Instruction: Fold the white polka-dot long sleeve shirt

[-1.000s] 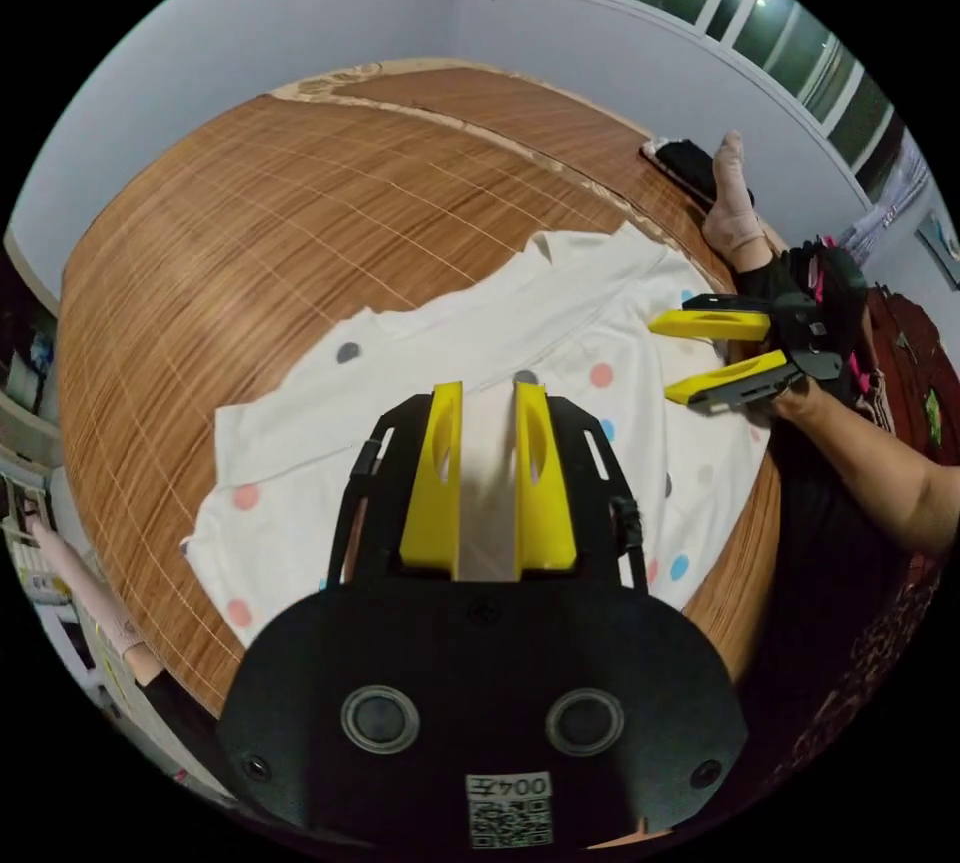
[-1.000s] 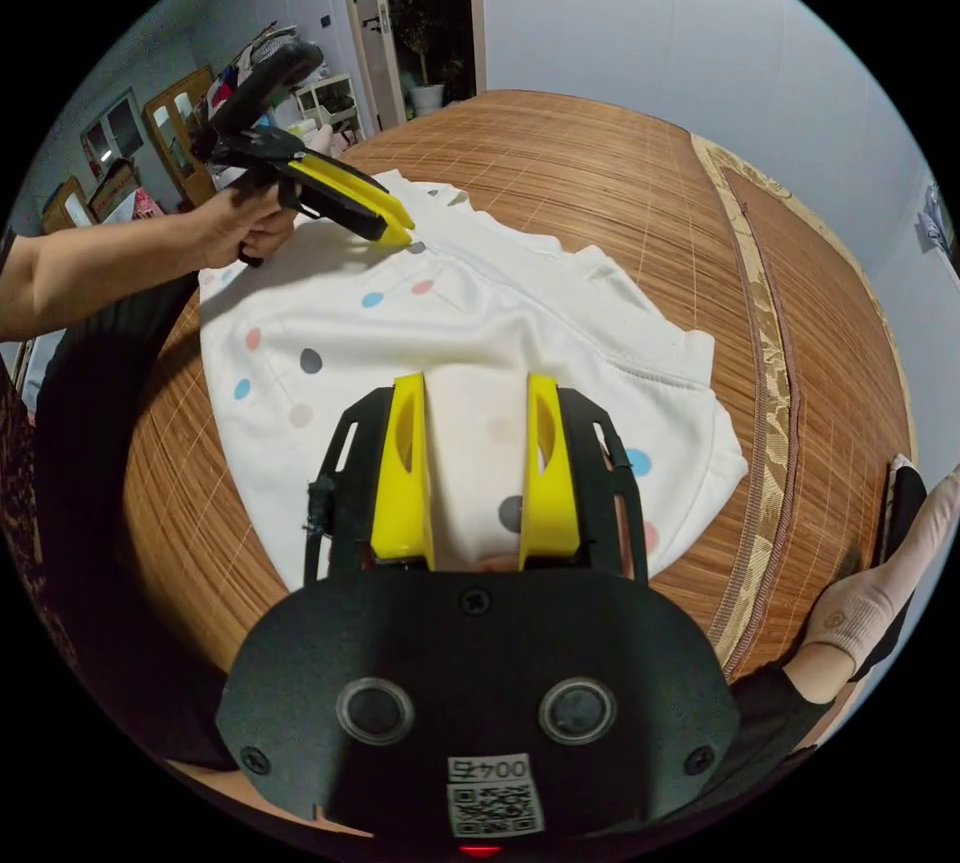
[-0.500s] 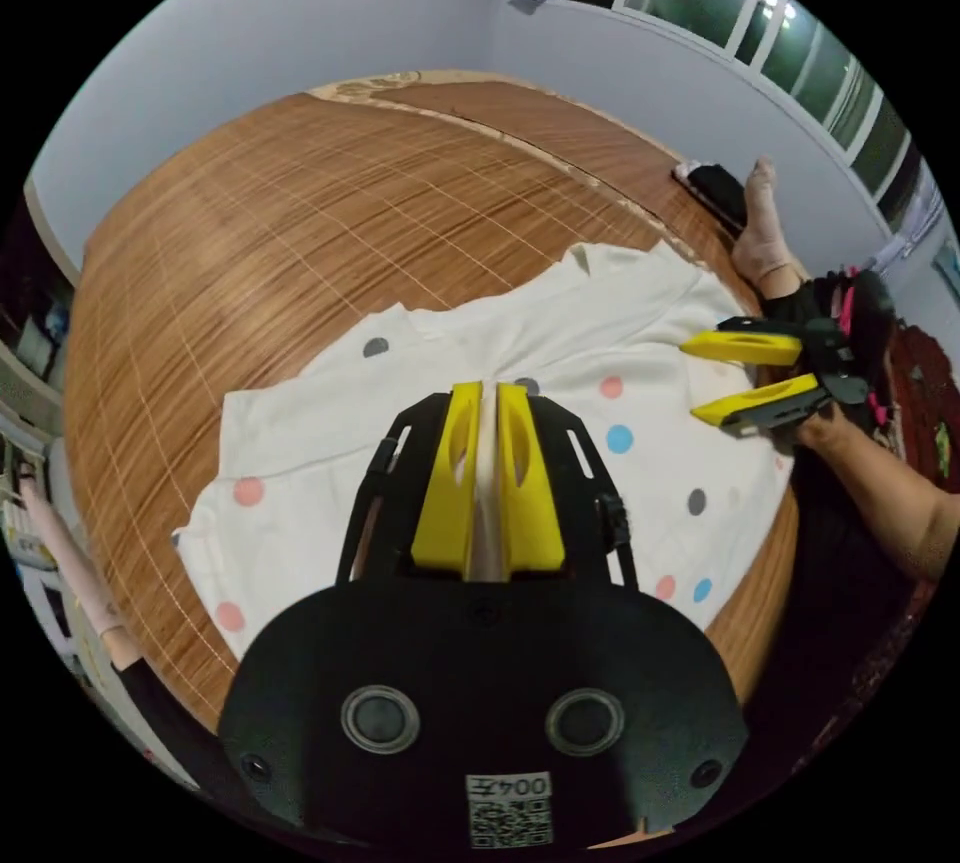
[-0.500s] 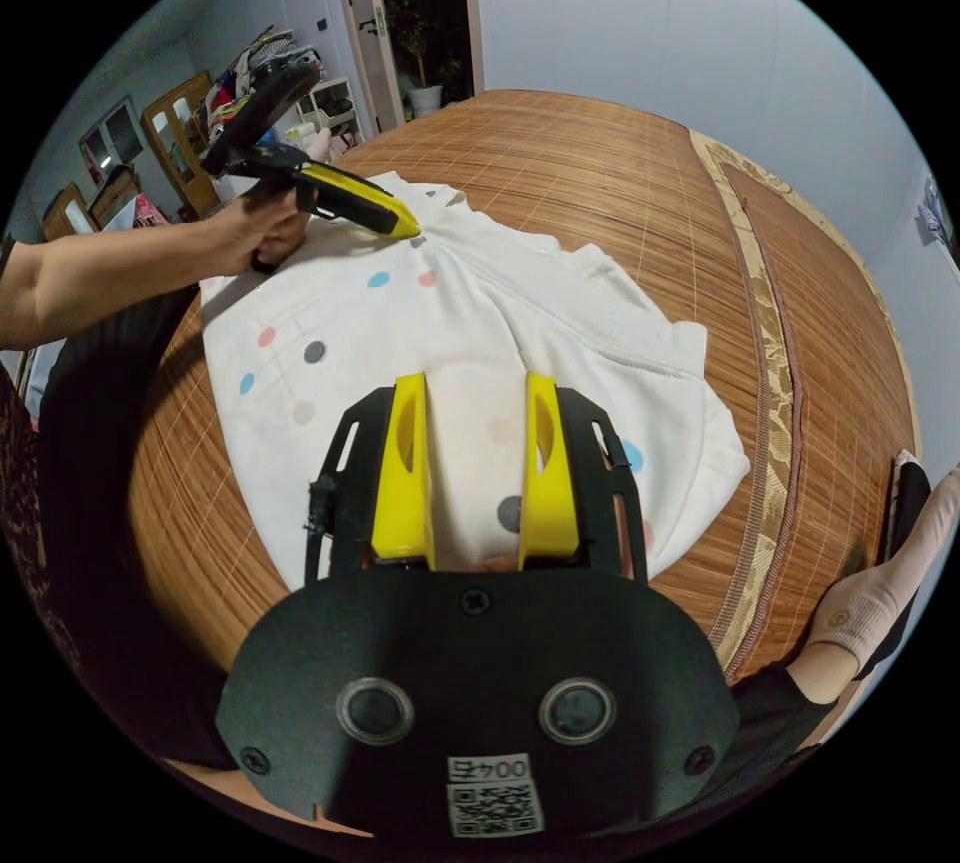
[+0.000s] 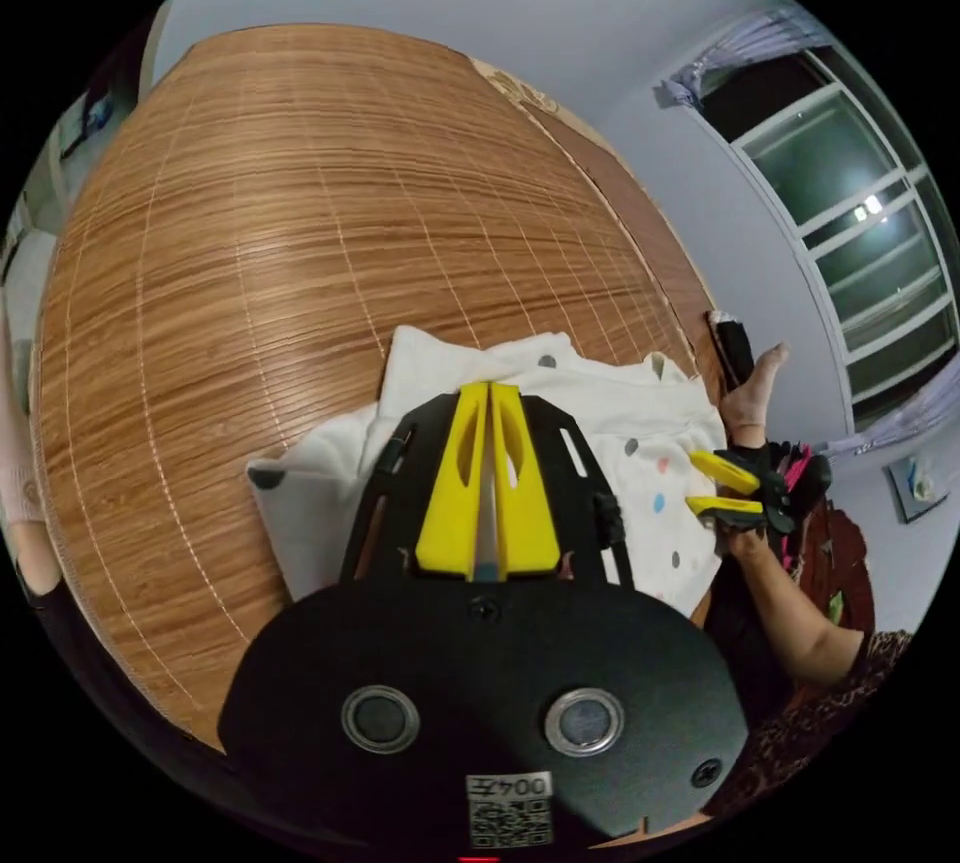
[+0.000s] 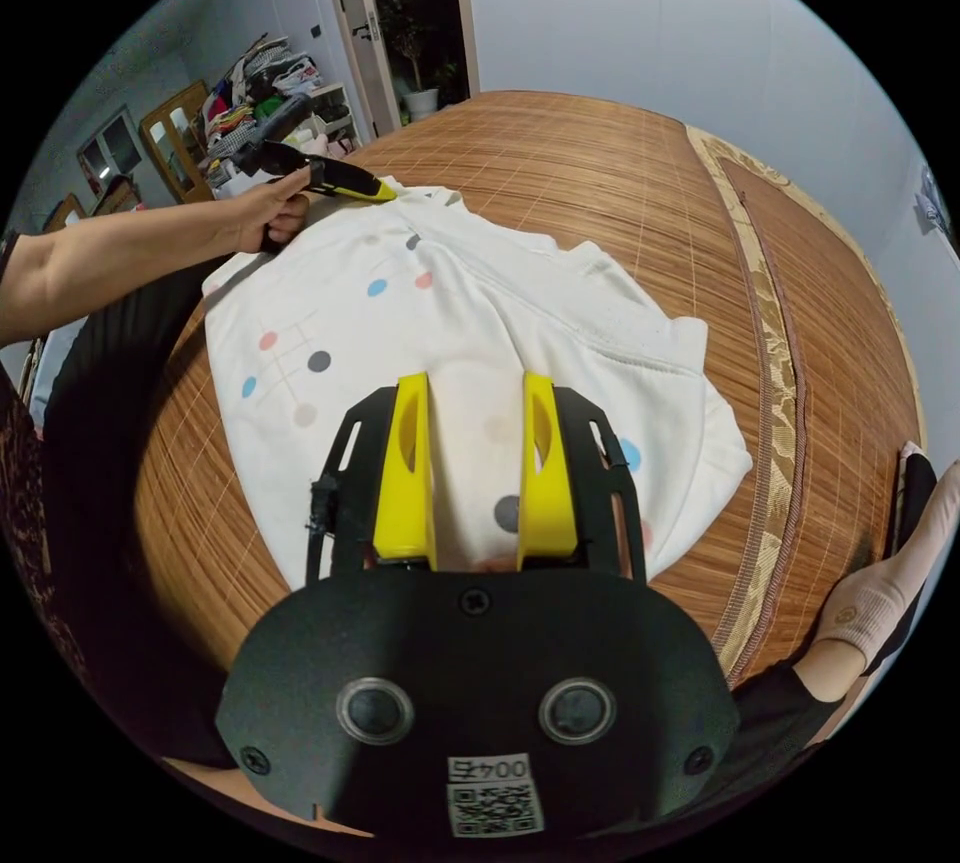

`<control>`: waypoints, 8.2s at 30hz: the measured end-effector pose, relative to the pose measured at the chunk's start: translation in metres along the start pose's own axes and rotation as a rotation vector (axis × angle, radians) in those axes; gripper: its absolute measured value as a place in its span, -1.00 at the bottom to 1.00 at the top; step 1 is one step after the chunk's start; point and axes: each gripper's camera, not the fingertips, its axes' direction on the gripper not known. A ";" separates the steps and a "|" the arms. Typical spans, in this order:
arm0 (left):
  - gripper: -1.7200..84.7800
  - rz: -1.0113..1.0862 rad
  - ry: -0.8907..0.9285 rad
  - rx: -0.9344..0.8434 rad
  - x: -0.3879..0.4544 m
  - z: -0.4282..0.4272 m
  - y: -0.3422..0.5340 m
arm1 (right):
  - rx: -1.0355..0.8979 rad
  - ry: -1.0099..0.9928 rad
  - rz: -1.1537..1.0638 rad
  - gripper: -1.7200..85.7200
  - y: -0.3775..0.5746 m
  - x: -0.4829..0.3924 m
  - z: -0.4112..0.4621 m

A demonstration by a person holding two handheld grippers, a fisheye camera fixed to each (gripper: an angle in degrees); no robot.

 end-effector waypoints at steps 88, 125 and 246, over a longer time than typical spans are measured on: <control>-0.95 0.219 0.012 0.074 0.109 -0.107 0.236 | 0.050 -0.037 0.661 -0.76 0.182 0.021 -0.152; -0.65 1.096 -0.392 0.007 0.609 0.011 0.627 | -0.167 -0.470 0.900 -0.86 0.350 0.013 -0.170; -0.94 -0.044 0.044 0.186 0.013 -0.356 0.344 | -0.477 -0.222 0.433 -0.65 -0.311 -0.362 0.077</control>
